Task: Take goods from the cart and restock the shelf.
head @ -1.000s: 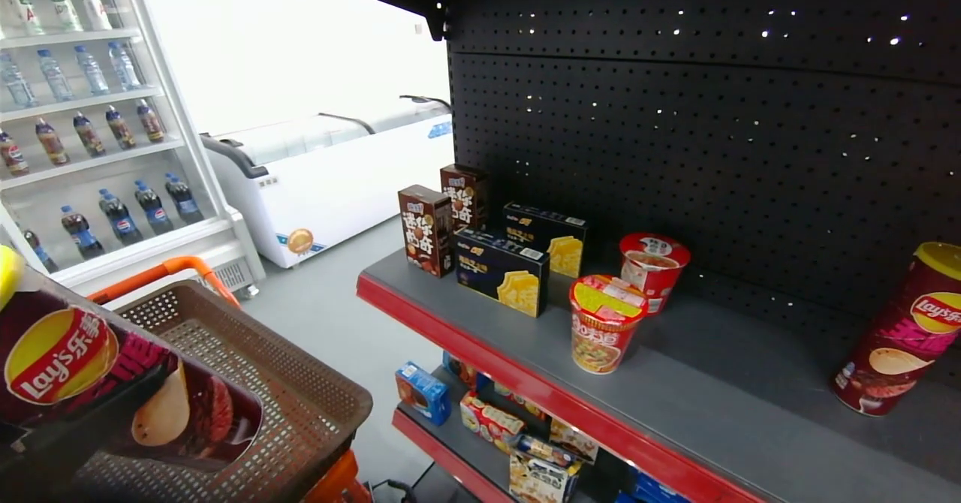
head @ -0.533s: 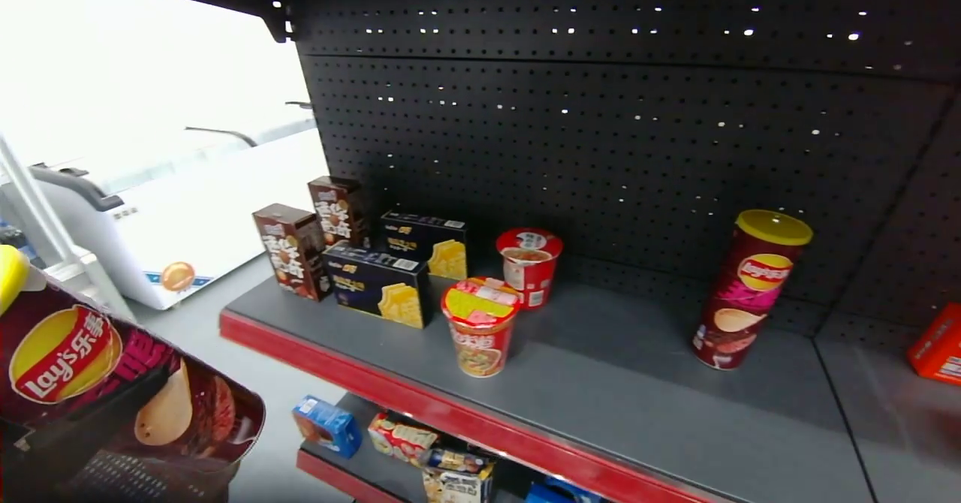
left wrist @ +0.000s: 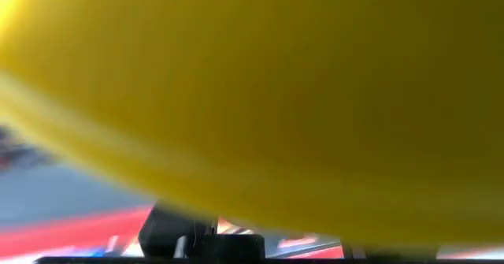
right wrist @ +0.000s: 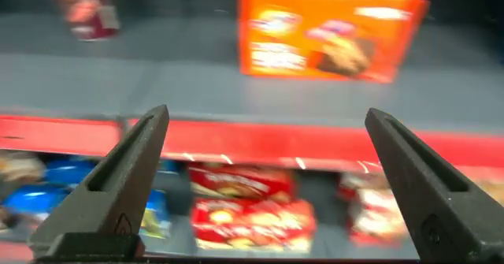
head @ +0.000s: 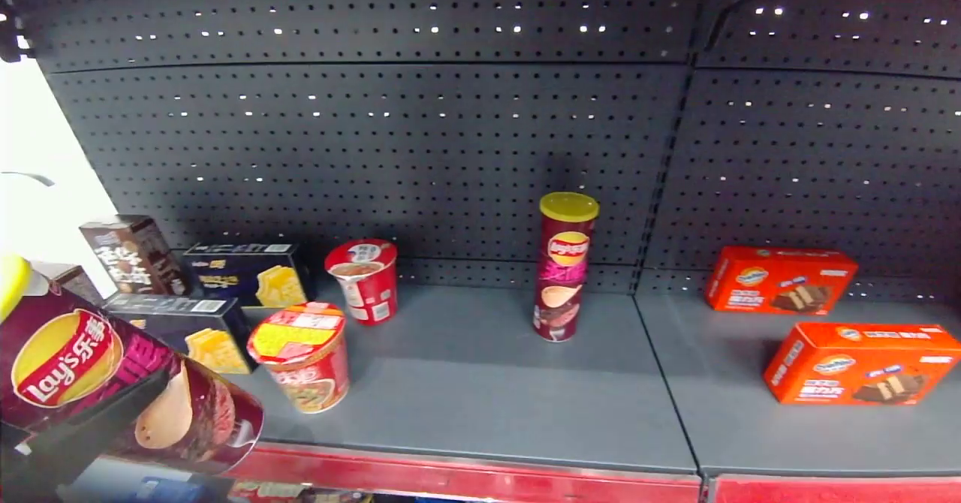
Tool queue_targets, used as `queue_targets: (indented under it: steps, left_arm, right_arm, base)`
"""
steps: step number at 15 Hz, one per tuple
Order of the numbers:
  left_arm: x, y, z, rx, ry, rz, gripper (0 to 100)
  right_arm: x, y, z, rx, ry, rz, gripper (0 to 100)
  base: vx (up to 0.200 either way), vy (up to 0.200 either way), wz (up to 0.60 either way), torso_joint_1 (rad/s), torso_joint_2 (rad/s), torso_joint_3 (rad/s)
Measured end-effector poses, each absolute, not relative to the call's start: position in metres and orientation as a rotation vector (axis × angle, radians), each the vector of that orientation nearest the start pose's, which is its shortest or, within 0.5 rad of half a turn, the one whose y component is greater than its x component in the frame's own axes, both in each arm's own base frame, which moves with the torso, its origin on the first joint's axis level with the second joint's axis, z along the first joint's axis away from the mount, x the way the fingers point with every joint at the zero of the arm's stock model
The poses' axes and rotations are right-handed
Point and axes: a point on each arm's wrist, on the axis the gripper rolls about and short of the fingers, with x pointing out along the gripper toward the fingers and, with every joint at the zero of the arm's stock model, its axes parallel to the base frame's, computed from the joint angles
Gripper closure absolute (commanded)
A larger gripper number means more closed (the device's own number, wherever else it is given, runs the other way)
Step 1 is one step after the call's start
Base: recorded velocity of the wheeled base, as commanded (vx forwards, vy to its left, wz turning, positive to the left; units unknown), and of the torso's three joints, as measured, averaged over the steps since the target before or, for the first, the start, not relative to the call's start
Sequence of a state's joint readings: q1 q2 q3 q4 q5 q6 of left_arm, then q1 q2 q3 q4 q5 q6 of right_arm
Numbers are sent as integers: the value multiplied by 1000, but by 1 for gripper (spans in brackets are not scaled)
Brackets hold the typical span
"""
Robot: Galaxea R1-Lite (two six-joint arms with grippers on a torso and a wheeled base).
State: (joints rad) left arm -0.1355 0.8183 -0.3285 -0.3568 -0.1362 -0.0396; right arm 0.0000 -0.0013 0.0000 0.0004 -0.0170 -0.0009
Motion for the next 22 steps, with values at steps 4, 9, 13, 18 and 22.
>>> queue_targets:
  steps: [4,9,13,18,22]
  left_arm:
    - [84,-14,194,-37,118,-240,100]
    - [86,-12,225,-8,19,-155,100]
    - [88,-11,231,43,19,-96,100]
    - [70,-4,228,73,139,123,100]
    - [50,1,248,80,148,219,100]
  right_arm:
    - [-23,0,75,-15,-2,11,0]
    - [-26,2,94,-16,-48,106,0]
    - [-8,4,148,-73,11,225,0]
    - [54,13,211,-110,59,386,0]
    - [118,30,246,-130,130,367,0]
  base:
    - [0,0,0,0,0,0]
    - [0,0,0,0,0,0]
    - [0,0,0,0,0,0]
    - [0,0,0,0,0,0]
    - [0,0,0,0,0,0]
